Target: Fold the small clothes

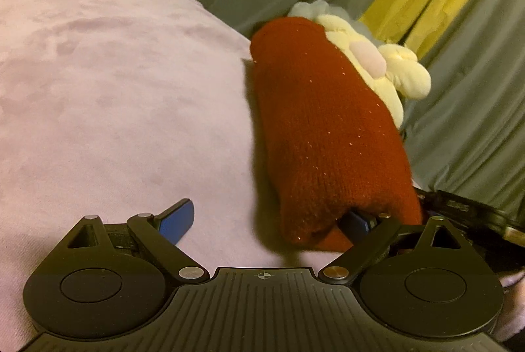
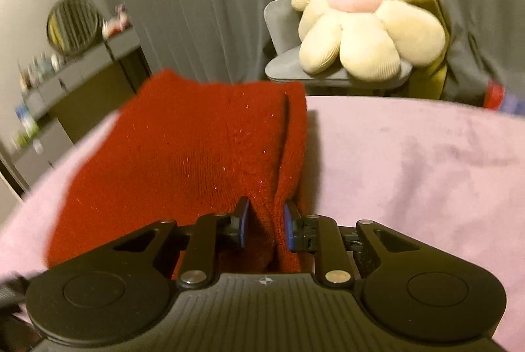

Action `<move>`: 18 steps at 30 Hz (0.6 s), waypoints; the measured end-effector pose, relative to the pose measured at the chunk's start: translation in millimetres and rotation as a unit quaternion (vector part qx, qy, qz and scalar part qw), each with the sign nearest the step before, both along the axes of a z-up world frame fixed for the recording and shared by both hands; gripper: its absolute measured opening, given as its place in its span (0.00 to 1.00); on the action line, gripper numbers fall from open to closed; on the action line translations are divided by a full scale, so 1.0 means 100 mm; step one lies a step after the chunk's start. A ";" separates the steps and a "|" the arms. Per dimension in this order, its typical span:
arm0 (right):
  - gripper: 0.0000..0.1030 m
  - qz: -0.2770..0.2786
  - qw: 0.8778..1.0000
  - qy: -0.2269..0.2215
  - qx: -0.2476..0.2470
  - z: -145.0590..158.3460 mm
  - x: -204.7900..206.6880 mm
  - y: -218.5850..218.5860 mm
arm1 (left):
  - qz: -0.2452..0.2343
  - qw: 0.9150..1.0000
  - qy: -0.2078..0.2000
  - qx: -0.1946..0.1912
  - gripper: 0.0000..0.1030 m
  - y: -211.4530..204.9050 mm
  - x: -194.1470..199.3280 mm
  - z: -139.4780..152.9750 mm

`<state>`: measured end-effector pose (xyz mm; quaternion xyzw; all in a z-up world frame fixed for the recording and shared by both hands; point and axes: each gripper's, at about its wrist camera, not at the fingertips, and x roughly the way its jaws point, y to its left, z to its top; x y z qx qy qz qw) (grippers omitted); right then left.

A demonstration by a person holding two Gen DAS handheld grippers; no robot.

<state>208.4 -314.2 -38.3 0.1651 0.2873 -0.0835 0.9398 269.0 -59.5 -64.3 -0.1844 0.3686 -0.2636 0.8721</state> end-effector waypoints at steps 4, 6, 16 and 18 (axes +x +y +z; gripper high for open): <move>0.22 0.007 1.000 0.005 -0.027 -0.04 0.09 0.04 | -0.020 1.000 -0.003 -0.020 0.94 0.08 -0.02 0.18; 0.35 0.009 1.000 0.003 -0.027 -0.05 0.08 0.00 | -0.024 0.999 -0.008 -0.021 0.94 0.10 -0.02 0.27; 0.71 0.018 0.981 -0.010 0.192 -0.12 -0.08 -0.71 | -0.032 0.996 0.013 -0.079 0.95 0.11 0.49 0.54; 0.71 0.030 0.970 -0.008 0.241 -0.22 0.05 -0.78 | -0.065 0.992 0.049 -0.096 0.95 -0.08 0.73 0.45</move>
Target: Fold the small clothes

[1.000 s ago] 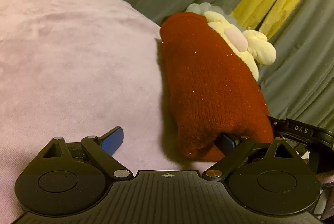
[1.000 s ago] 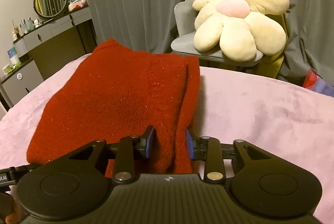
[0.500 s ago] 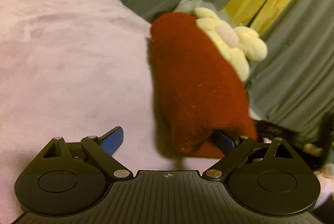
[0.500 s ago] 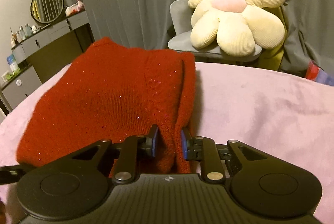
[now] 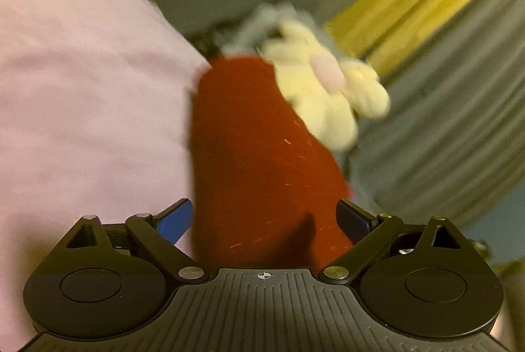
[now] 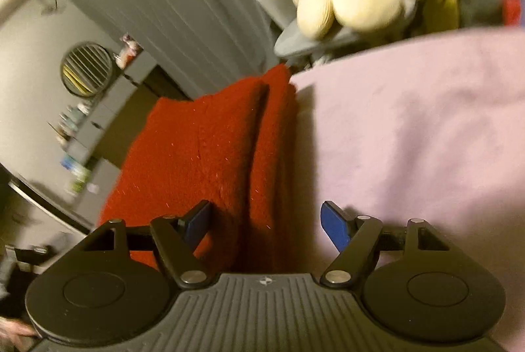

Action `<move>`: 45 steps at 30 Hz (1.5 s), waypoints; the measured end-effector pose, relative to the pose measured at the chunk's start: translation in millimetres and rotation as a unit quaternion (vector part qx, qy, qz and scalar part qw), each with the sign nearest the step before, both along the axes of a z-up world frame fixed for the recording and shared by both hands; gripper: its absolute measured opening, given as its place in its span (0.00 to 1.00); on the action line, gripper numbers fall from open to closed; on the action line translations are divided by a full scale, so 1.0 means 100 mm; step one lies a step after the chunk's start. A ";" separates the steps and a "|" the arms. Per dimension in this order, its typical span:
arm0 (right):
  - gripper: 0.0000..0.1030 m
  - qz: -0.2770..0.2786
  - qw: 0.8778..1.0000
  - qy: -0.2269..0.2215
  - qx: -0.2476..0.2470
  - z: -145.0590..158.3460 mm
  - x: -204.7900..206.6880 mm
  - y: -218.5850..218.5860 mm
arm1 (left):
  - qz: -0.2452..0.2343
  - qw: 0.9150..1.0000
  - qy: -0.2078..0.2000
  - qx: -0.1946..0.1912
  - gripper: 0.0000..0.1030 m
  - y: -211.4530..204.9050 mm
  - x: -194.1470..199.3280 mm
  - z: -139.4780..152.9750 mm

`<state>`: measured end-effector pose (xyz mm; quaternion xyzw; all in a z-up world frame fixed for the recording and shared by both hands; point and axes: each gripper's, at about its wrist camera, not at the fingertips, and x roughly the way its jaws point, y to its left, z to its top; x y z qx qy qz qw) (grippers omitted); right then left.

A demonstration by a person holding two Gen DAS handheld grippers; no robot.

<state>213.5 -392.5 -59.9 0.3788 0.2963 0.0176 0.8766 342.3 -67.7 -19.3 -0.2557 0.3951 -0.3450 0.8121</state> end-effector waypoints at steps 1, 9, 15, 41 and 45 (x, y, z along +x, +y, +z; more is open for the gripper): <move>0.71 0.007 1.000 0.003 0.028 -0.06 0.08 -0.03 | -0.003 1.000 0.016 -0.003 0.95 -0.08 0.10 -0.05; 0.65 0.041 0.993 0.005 0.108 -0.37 0.49 -0.06 | -0.007 0.999 0.047 -0.018 0.90 -0.37 0.54 -0.35; 0.51 0.045 0.993 -0.008 0.107 -0.33 0.57 0.03 | -0.015 1.000 0.013 -0.017 0.75 -0.36 0.44 -0.25; 0.45 0.013 0.996 -0.014 -0.091 0.66 -0.57 1.37 | 0.160 0.959 -0.098 0.210 0.91 0.86 -1.11 0.73; 0.23 0.064 0.986 -0.034 -0.152 0.92 -0.25 1.81 | 0.164 0.955 -0.069 0.236 0.90 0.71 -0.94 0.73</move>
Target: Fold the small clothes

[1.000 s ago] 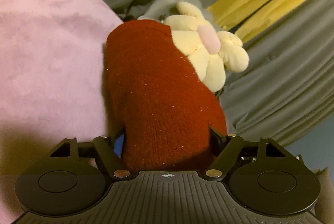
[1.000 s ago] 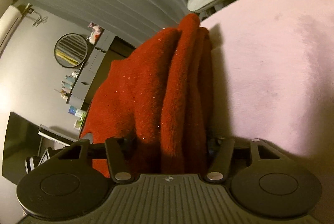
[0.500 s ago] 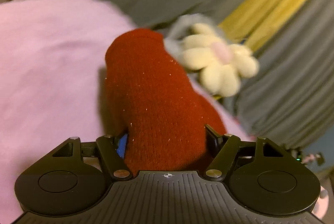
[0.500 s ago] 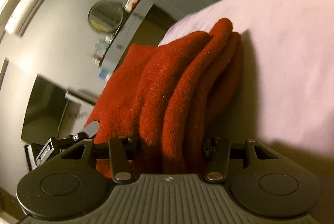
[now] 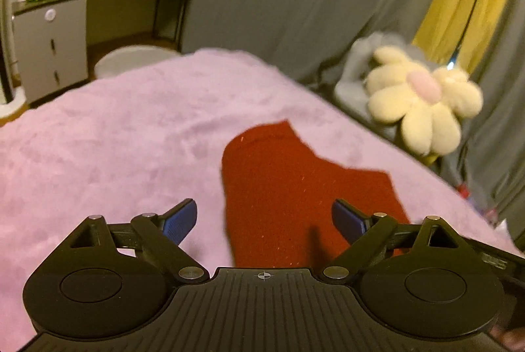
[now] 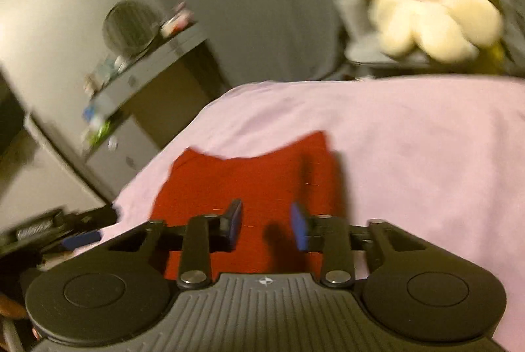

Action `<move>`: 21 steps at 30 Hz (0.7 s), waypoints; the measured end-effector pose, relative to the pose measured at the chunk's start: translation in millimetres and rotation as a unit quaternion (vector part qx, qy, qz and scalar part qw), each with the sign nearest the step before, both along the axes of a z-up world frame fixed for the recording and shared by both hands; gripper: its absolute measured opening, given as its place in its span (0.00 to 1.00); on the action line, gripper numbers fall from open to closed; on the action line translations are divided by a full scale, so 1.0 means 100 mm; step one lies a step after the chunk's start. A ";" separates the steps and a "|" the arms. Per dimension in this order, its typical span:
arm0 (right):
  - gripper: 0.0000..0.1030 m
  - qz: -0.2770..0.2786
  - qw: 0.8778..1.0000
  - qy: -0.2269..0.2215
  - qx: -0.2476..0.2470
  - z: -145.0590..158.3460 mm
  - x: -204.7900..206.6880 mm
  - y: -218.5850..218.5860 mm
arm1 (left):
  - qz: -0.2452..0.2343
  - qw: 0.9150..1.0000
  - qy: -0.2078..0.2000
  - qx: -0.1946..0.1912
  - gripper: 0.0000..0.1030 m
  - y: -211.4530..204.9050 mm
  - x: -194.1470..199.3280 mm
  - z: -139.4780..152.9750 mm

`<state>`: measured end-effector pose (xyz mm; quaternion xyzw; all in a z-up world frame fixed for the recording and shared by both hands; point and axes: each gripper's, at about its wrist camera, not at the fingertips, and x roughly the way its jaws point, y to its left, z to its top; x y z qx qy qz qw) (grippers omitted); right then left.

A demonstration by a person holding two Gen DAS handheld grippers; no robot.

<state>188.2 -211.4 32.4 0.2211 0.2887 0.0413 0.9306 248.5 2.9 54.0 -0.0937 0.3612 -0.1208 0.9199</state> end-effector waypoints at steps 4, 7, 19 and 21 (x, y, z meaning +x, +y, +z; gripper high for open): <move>0.16 0.009 0.996 0.033 -0.077 -0.10 0.49 0.28 | 0.001 1.000 0.011 0.028 0.90 -0.05 0.04 -0.06; 0.14 0.008 0.992 0.043 -0.122 -0.26 0.68 0.36 | -0.005 0.999 0.009 0.042 0.90 -0.07 0.02 -0.11; 0.00 -0.032 0.993 0.001 -0.117 -0.68 0.74 0.01 | -0.022 0.998 0.024 0.060 0.92 -0.41 0.31 -0.37; 0.00 -0.037 0.995 0.000 -0.092 -0.64 0.62 -0.07 | -0.031 0.998 0.019 0.051 0.92 -0.35 0.21 -0.36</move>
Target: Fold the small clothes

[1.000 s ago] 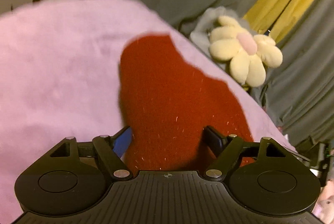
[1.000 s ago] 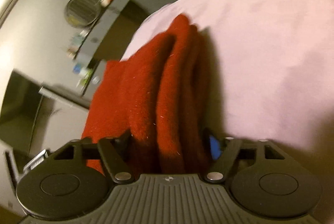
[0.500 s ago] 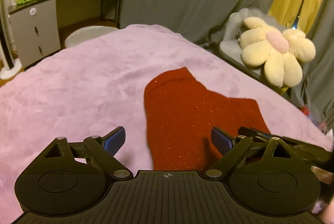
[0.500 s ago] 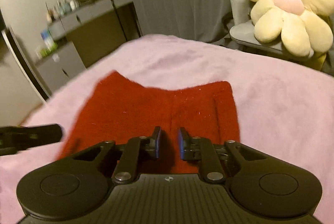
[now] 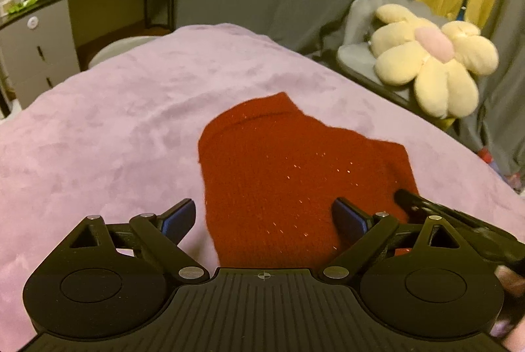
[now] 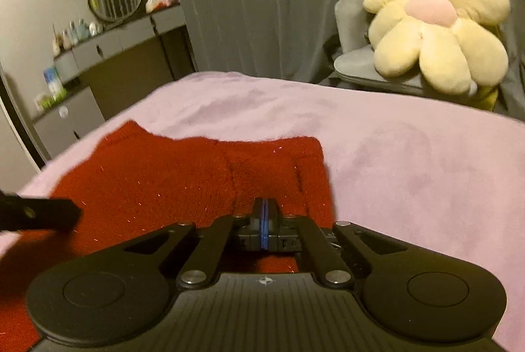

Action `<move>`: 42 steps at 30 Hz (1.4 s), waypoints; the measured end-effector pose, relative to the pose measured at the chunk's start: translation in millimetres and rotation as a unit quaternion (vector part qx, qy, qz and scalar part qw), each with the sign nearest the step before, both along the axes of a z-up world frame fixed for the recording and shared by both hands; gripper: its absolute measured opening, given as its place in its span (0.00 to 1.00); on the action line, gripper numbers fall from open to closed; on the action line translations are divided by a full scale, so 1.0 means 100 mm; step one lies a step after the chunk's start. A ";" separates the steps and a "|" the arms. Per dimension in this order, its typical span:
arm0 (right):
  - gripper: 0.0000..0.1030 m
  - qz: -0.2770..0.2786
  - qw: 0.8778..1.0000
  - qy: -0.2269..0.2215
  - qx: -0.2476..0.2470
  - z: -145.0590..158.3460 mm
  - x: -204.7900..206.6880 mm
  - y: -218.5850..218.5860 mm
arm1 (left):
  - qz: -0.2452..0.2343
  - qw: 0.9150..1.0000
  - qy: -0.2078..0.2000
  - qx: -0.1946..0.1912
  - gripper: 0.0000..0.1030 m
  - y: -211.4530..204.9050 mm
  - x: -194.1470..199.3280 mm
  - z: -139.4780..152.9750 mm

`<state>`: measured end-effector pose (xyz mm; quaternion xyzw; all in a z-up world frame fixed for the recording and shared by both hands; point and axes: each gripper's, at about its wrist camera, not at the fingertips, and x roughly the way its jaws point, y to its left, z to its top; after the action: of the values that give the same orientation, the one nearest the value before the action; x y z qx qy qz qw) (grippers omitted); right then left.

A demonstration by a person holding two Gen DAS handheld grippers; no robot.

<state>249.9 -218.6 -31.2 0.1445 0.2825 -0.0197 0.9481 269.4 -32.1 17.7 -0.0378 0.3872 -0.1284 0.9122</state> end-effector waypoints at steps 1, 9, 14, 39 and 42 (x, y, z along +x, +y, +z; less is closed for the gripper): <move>0.00 -0.004 1.000 -0.001 0.010 0.04 -0.08 -0.03 | -0.007 1.000 -0.001 -0.004 0.92 0.04 -0.07 0.00; 0.22 -0.020 0.999 0.008 0.043 0.15 -1.28 -0.12 | 0.004 0.998 0.000 -0.061 0.92 0.49 -0.85 -0.04; 0.32 -0.022 0.992 0.039 0.115 0.17 -1.60 -0.29 | -0.017 0.999 -0.001 -0.044 0.93 0.54 -1.35 -0.09; 0.15 -0.058 0.922 0.035 0.381 -0.38 -1.39 -0.36 | 0.052 0.998 -0.025 -0.005 0.91 0.48 -1.34 -0.50; 0.12 -0.038 0.906 -0.019 0.422 -0.28 -1.47 -0.43 | 0.063 0.998 -0.024 -0.011 0.90 0.55 -1.33 -0.46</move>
<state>102.4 -261.2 -59.1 0.5421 0.2410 0.0684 0.8021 136.2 22.5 -28.0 -0.0692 0.3602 -0.0764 0.9271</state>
